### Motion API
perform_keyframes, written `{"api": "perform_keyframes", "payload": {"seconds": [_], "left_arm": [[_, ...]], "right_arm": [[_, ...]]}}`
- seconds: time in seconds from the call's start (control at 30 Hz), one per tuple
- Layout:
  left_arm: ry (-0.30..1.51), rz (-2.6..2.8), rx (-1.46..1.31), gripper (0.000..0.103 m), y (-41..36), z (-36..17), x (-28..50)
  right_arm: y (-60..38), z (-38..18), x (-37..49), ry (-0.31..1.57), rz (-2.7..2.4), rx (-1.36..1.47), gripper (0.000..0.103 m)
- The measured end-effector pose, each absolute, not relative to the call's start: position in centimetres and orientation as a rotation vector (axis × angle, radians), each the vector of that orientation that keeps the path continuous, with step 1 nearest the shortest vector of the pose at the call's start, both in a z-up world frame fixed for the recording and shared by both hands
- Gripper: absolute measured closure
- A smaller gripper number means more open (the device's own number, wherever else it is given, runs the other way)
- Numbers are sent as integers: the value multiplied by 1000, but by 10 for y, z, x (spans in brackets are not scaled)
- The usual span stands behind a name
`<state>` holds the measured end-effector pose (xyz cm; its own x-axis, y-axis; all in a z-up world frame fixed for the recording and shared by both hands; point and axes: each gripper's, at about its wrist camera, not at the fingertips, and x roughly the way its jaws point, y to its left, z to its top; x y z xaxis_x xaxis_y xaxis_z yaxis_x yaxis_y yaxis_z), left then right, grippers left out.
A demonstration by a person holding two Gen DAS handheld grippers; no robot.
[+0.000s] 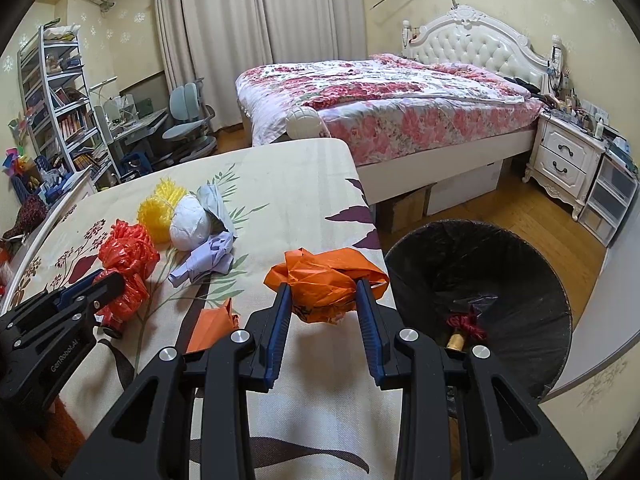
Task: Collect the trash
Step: 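Grasp the red plastic bag with the left gripper, then drop the orange bag into the bin with the right gripper while the left drops the red bag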
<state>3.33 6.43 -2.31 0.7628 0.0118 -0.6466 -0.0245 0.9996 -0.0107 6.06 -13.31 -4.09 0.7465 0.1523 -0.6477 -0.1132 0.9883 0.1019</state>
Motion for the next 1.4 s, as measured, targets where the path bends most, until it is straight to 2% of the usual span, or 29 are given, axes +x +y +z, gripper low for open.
{"api": "perform_keyframes", "payload": {"seconds": [0.67, 1.0, 1.4], "left_arm": [[629, -65, -13, 86, 35, 9, 26], [604, -187, 42, 86, -21, 13, 40], [600, -291, 136, 86, -93, -6, 71]], "right_arm": [[-156, -26, 51, 680, 86, 56, 69], [-197, -19, 51, 652, -31, 57, 69], [-241, -38, 63, 683, -136, 81, 69]]}}
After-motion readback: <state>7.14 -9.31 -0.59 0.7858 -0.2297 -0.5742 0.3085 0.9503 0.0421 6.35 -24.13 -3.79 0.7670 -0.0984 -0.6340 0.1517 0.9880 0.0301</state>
